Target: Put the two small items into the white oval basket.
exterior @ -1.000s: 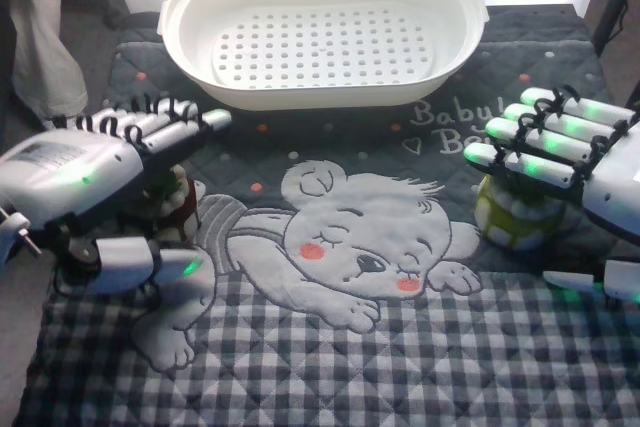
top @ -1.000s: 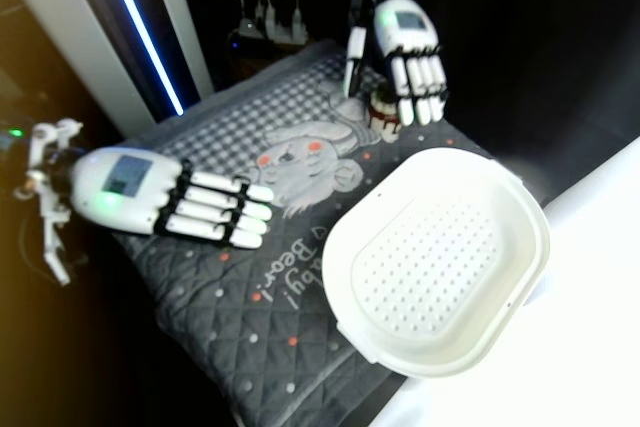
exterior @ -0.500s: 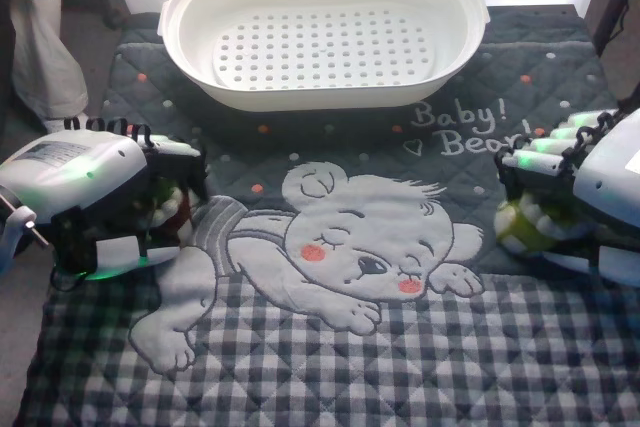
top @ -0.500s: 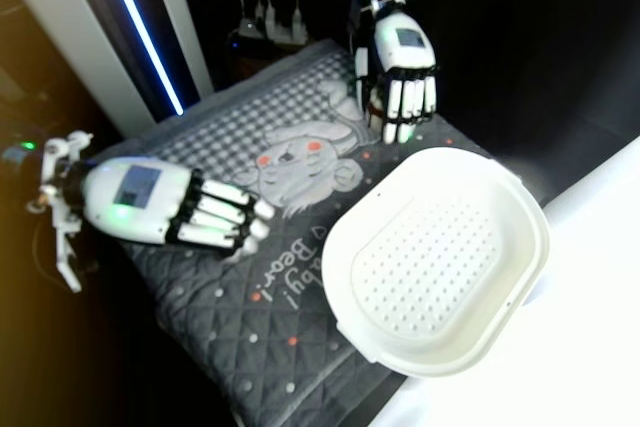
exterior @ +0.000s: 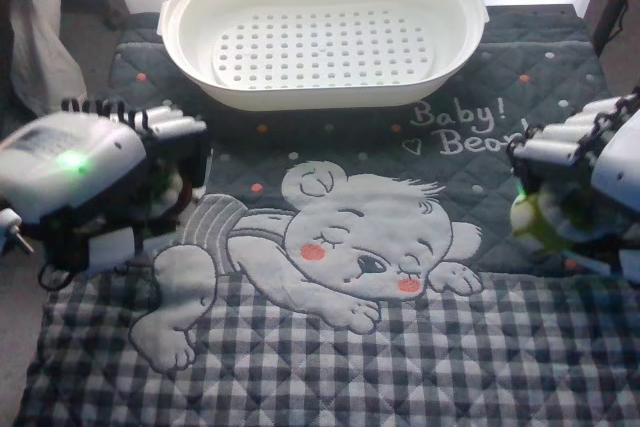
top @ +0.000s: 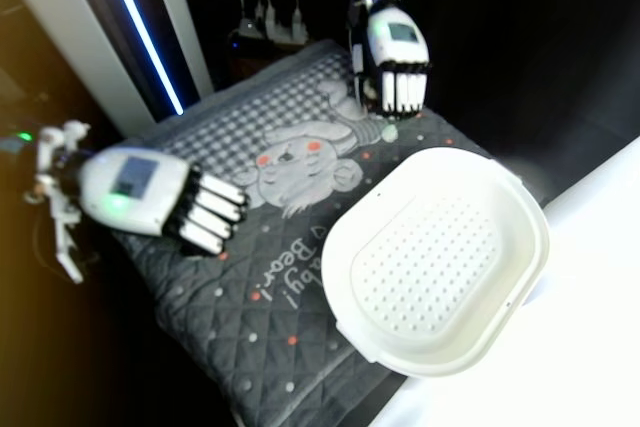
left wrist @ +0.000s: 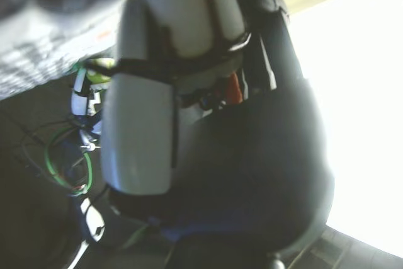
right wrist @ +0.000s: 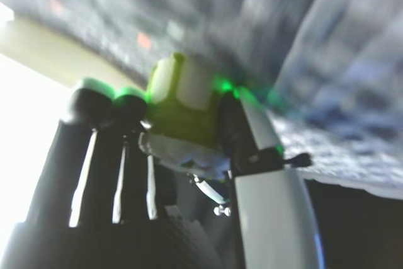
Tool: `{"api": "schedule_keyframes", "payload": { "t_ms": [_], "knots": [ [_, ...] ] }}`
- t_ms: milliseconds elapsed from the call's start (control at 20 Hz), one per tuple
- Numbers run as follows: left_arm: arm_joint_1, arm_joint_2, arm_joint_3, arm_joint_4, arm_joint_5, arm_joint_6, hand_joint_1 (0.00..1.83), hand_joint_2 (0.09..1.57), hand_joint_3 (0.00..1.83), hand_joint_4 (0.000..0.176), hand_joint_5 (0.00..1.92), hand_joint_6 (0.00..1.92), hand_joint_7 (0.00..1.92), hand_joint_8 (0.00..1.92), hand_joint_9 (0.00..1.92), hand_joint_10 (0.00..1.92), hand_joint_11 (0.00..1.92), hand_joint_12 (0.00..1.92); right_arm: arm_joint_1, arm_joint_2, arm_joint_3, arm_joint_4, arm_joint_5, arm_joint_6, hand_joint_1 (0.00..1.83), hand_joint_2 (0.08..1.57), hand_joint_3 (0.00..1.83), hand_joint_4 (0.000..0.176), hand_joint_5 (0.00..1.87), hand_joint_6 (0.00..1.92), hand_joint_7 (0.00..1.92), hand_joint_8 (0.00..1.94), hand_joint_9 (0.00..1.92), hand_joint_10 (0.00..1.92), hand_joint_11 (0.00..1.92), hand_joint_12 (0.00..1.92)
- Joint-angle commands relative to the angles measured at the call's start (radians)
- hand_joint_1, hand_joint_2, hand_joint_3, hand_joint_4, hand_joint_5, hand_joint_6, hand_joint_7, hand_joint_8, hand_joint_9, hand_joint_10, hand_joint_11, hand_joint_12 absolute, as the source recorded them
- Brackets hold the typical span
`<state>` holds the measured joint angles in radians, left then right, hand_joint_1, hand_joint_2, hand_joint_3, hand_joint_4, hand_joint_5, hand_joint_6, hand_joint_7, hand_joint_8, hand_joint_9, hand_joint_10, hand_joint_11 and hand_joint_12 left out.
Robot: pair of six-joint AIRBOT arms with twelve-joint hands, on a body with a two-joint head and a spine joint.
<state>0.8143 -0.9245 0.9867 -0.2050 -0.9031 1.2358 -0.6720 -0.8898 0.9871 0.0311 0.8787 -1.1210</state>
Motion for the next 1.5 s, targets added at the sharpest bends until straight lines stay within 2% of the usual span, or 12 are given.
{"api": "schedule_keyframes", "payload": {
  "t_ms": [0, 300, 450, 700, 800, 900, 950, 1050, 1100, 1150, 1200, 1450],
  "knots": [
    [-0.019, 0.011, -0.001, 0.017, -0.168, 0.002, 1.78, 1.19, 0.0, 0.0, 0.31, 1.76, 0.23, 1.73, 0.5, 1.72, 0.62, 1.72, 0.005, 0.016, 0.002, 0.006, 0.162, 0.0, 1.31, 0.92, 0.84, 0.0, 0.59, 1.82, 0.67, 1.79, 0.68, 1.82, 0.61, 1.92],
    [-0.207, -0.02, 0.066, 0.05, -0.132, 0.001, 1.48, 1.33, 0.01, 0.0, 0.3, 1.75, 0.41, 1.75, 0.52, 1.84, 0.5, 1.92, 0.165, -0.023, 0.075, 0.008, 0.106, -0.003, 1.26, 1.12, 0.49, 0.0, 0.53, 1.81, 0.59, 1.75, 0.55, 1.77, 0.45, 1.92],
    [-0.328, -0.072, 0.14, 0.05, -0.05, 0.001, 1.62, 1.28, 0.0, 0.0, 0.32, 1.76, 0.44, 1.72, 0.52, 1.8, 0.52, 1.87, 0.289, -0.095, 0.143, 0.005, 0.012, -0.061, 1.1, 0.97, 0.85, 0.0, 0.53, 1.88, 0.73, 1.83, 0.83, 1.92, 0.86, 1.92],
    [-0.519, -0.213, 0.314, 0.045, 0.143, 0.007, 1.43, 1.37, 0.0, 0.084, 0.28, 1.9, 0.41, 1.79, 0.48, 1.92, 0.6, 1.92, 0.478, -0.231, 0.303, 0.005, -0.129, -0.069, 1.09, 0.89, 1.03, 0.012, 0.62, 1.91, 0.73, 1.91, 1.1, 1.92, 1.26, 1.92],
    [-0.546, -0.254, 0.365, 0.036, 0.193, 0.007, 1.43, 1.36, 0.0, 0.06, 0.3, 1.89, 0.41, 1.8, 0.5, 1.92, 0.78, 1.92, 0.53, -0.258, 0.34, 0.006, -0.188, -0.081, 1.08, 0.94, 0.96, 0.031, 0.61, 1.92, 0.67, 1.9, 1.06, 1.92, 1.22, 1.92],
    [-0.558, -0.299, 0.417, 0.015, 0.239, 0.008, 1.44, 1.35, 0.0, 0.029, 0.28, 1.91, 0.43, 1.74, 0.55, 1.87, 0.73, 1.92, 0.549, -0.282, 0.373, 0.017, -0.227, -0.087, 1.3, 0.96, 0.85, 0.0, 0.7, 1.92, 0.63, 1.9, 1.0, 1.92, 1.14, 1.92],
    [-0.558, -0.312, 0.432, 0.007, 0.255, 0.008, 1.11, 1.39, 0.0, 0.02, 0.43, 1.75, 0.49, 1.79, 0.5, 1.91, 0.62, 1.92, 0.549, -0.292, 0.39, 0.024, -0.244, -0.088, 1.12, 1.12, 0.48, 0.006, 0.62, 1.7, 0.6, 1.76, 0.72, 1.92, 0.85, 1.92],
    [-0.565, -0.331, 0.45, -0.003, 0.285, 0.01, 1.06, 1.12, 0.0, 0.06, 0.15, 0.72, 0.1, 0.76, 0.03, 0.95, 0.02, 1.52, 0.549, -0.296, 0.399, 0.036, -0.259, -0.088, 0.94, 1.11, 0.08, 0.0, 0.21, 0.59, 0.24, 0.57, 0.07, 1.07, 0.04, 1.64],
    [-0.567, -0.332, 0.452, -0.005, 0.292, 0.01, 1.01, 1.08, 0.0, 0.061, 0.14, 0.39, 0.1, 0.35, 0.01, 0.46, 0.0, 1.07, 0.549, -0.298, 0.399, 0.038, -0.26, -0.088, 0.87, 1.11, 0.03, 0.057, 0.12, 0.3, 0.18, 0.26, 0.09, 0.52, 0.01, 1.15],
    [-0.567, -0.332, 0.452, -0.017, 0.301, 0.031, 1.01, 1.08, 0.0, 0.061, 0.14, 0.39, 0.1, 0.35, 0.01, 0.46, 0.0, 1.07, 0.549, -0.301, 0.399, 0.039, -0.261, -0.088, 0.87, 1.11, 0.03, 0.057, 0.12, 0.3, 0.18, 0.26, 0.09, 0.52, 0.01, 1.15],
    [-0.566, -0.332, 0.45, -0.046, 0.31, 0.07, 0.82, 1.01, 0.0, 0.095, 0.02, 0.04, 0.0, 0.01, 0.0, 0.02, 0.0, 0.16, 0.549, -0.302, 0.399, 0.038, -0.268, -0.088, 0.63, 1.1, 0.0, 0.071, 0.0, 0.01, 0.01, 0.01, 0.01, 0.02, 0.0, 0.09],
    [-0.555, -0.32, 0.446, -0.067, 0.321, 0.075, 0.6, 0.96, 0.0, 0.166, 0.0, 0.0, 0.0, 0.0, 0.0, 0.0, 0.0, 0.0, 0.549, -0.303, 0.389, 0.032, -0.282, -0.088, 0.62, 1.04, 0.0, 0.107, 0.0, 0.0, 0.0, 0.0, 0.0, 0.0, 0.0, 0.0]
  ]
}}
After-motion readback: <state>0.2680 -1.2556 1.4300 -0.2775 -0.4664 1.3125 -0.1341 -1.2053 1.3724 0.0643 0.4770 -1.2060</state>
